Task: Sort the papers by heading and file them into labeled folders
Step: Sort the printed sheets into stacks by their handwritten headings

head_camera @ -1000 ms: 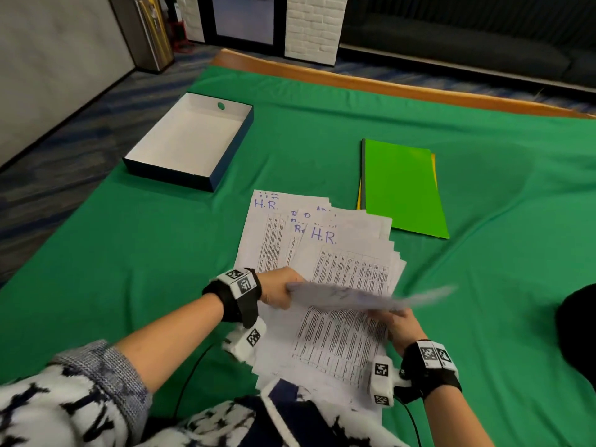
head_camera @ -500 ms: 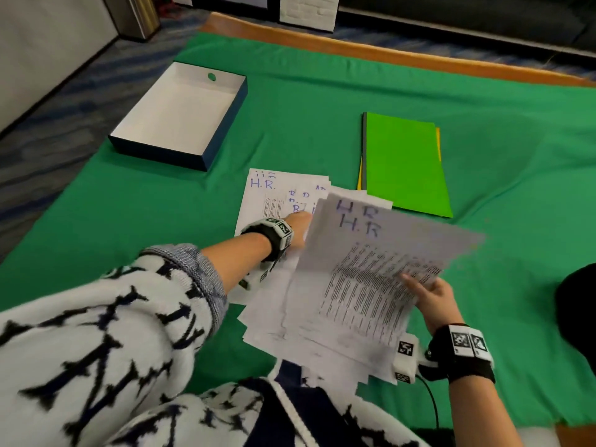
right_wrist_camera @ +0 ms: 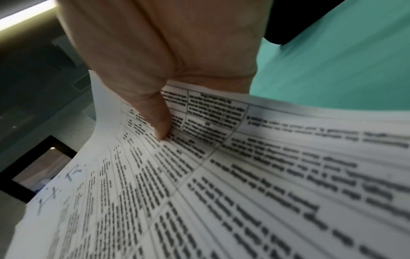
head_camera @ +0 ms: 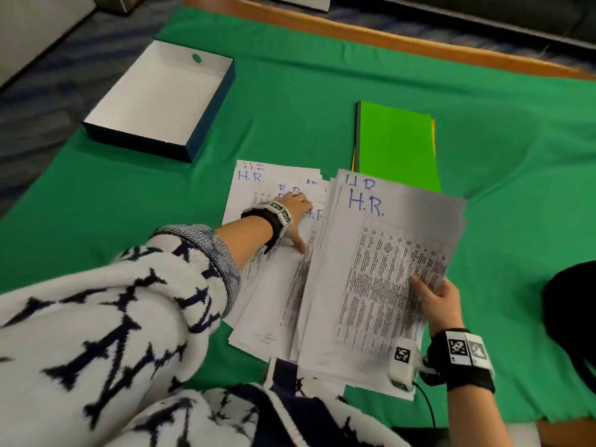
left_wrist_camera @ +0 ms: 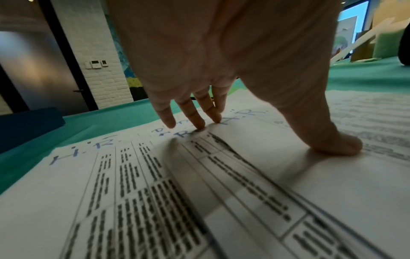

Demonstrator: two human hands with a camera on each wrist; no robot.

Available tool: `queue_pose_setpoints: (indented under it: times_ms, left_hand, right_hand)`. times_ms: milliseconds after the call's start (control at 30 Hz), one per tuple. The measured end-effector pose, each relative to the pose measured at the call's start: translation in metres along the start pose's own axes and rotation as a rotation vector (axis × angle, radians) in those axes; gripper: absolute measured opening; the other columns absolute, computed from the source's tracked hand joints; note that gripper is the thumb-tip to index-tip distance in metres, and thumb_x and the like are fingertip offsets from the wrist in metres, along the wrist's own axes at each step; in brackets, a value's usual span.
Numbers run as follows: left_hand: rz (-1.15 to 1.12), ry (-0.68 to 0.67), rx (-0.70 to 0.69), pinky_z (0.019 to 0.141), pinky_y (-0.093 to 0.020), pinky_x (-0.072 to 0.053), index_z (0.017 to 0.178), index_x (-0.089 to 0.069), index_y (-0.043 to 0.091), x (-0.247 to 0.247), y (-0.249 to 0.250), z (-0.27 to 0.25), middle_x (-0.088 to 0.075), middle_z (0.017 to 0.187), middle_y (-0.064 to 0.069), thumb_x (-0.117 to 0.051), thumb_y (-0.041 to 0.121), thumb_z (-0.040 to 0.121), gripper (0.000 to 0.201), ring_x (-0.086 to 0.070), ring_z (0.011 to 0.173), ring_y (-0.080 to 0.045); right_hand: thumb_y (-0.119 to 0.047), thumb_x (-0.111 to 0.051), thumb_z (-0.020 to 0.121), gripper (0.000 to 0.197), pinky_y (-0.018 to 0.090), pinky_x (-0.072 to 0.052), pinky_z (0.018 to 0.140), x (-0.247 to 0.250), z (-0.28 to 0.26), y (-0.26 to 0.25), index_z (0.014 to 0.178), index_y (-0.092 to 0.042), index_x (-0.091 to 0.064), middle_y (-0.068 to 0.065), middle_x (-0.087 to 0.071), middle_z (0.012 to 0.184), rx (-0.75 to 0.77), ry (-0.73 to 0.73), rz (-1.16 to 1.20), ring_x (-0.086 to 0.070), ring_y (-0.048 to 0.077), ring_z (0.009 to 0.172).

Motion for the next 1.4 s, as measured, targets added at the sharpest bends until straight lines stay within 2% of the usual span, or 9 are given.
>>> queue_pose_setpoints:
  times_ms: [167, 333, 433, 600, 800, 933, 1133, 1267, 1400]
  left_hand:
    - [-0.140, 0.035, 0.003, 0.102, -0.042, -0.035, 0.132, -0.038, 0.020, -0.006, -0.003, -0.002, -0.038, 0.135, -0.004, -0.080, 0.062, 0.050, 0.101, -0.035, 0.125, -0.026]
    - [-0.221, 0.023, 0.009, 0.116, -0.042, -0.019, 0.145, -0.017, 0.015, -0.015, -0.009, 0.001, -0.013, 0.154, -0.007, -0.082, 0.064, 0.042, 0.132, -0.015, 0.142, -0.026]
    - [-0.185, 0.019, 0.054, 0.115, -0.046, -0.020, 0.147, -0.011, 0.017, -0.009, -0.013, 0.003, -0.014, 0.155, -0.007, -0.081, 0.066, 0.041, 0.136, -0.015, 0.142, -0.027]
    - [-0.238, 0.074, 0.082, 0.111, -0.044, -0.029, 0.141, -0.031, 0.016, -0.004, -0.017, 0.003, -0.028, 0.147, -0.007, -0.084, 0.055, 0.048, 0.114, -0.027, 0.136, -0.026]
    - [-0.681, 0.337, 0.178, 0.088, -0.031, -0.049, 0.106, -0.058, 0.005, -0.003, -0.020, -0.017, -0.059, 0.113, -0.009, -0.081, 0.027, 0.068, 0.050, -0.058, 0.101, -0.024]
    - [-1.028, 0.151, 0.280, 0.086, -0.028, -0.047, 0.116, -0.057, 0.013, -0.029, -0.004, -0.049, -0.062, 0.109, 0.004, -0.069, 0.059, 0.070, 0.066, -0.060, 0.101, -0.019]
    - [-0.942, 0.136, 0.104, 0.091, -0.035, -0.048, 0.117, -0.053, 0.014, -0.030, 0.038, -0.092, -0.062, 0.118, -0.004, -0.087, 0.026, 0.059, 0.069, -0.058, 0.108, -0.022]
    - [-1.192, 0.189, -0.096, 0.093, -0.025, -0.047, 0.125, -0.049, 0.010, 0.002, 0.058, -0.110, -0.061, 0.120, -0.005, -0.078, 0.008, 0.072, 0.060, -0.060, 0.109, -0.017]
    - [-1.406, 0.216, -0.172, 0.078, -0.017, -0.054, 0.112, -0.056, 0.014, 0.027, 0.068, -0.125, -0.065, 0.102, 0.005, -0.067, 0.003, 0.081, 0.035, -0.065, 0.083, 0.003]
  right_hand:
    - [-0.003, -0.055, 0.090, 0.023, 0.035, -0.051, 0.076, 0.001, 0.000, 0.019, 0.113, -0.005, -0.057, 0.009, -0.064, 0.102, -0.102, 0.000, 0.009, -0.062, 0.017, 0.081]
    - [-0.008, -0.058, 0.090, 0.009, 0.038, -0.057, 0.064, -0.009, -0.003, 0.037, 0.093, -0.017, -0.059, 0.010, -0.068, 0.097, -0.182, -0.058, -0.066, -0.066, 0.028, 0.081]
    - [-0.008, -0.057, 0.090, 0.009, 0.045, -0.055, 0.075, -0.012, -0.007, 0.036, 0.095, -0.014, -0.060, 0.009, -0.068, 0.095, -0.198, -0.054, -0.077, -0.065, 0.029, 0.083]
    - [-0.008, -0.058, 0.090, 0.014, 0.043, -0.053, 0.081, -0.005, -0.008, 0.038, 0.103, -0.010, -0.059, 0.008, -0.067, 0.096, -0.222, -0.021, -0.078, -0.065, 0.025, 0.085]
    - [-0.013, -0.057, 0.091, 0.006, 0.053, -0.052, 0.086, -0.012, -0.010, 0.030, 0.096, -0.016, -0.058, 0.014, -0.066, 0.105, -0.231, -0.023, -0.127, -0.065, 0.032, 0.094]
    - [-0.015, -0.057, 0.090, 0.019, 0.053, -0.050, 0.090, -0.020, -0.015, 0.024, 0.108, -0.010, -0.058, 0.013, -0.065, 0.110, -0.238, -0.051, -0.115, -0.064, 0.030, 0.097]
    - [-0.011, -0.060, 0.088, 0.014, 0.042, -0.051, 0.088, -0.034, -0.024, 0.019, 0.102, -0.013, -0.060, 0.008, -0.067, 0.106, -0.224, -0.115, 0.037, -0.065, 0.020, 0.090]
    - [-0.012, -0.073, 0.075, 0.055, 0.026, -0.048, 0.083, -0.033, -0.029, 0.004, 0.124, -0.013, -0.048, -0.002, -0.064, 0.115, -0.074, -0.062, 0.196, -0.063, 0.008, 0.099]
    - [-0.025, -0.081, 0.069, 0.080, 0.044, -0.045, 0.095, -0.025, -0.032, 0.009, 0.135, -0.007, -0.039, 0.012, -0.059, 0.127, -0.123, -0.132, 0.311, -0.059, 0.025, 0.115]
Point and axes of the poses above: each hand's wrist, its own z-axis towards the middle knuckle, its own x-axis out of the back of the hand, y = z × x, the point moved 6 cm from there along z, towards the middle knuckle
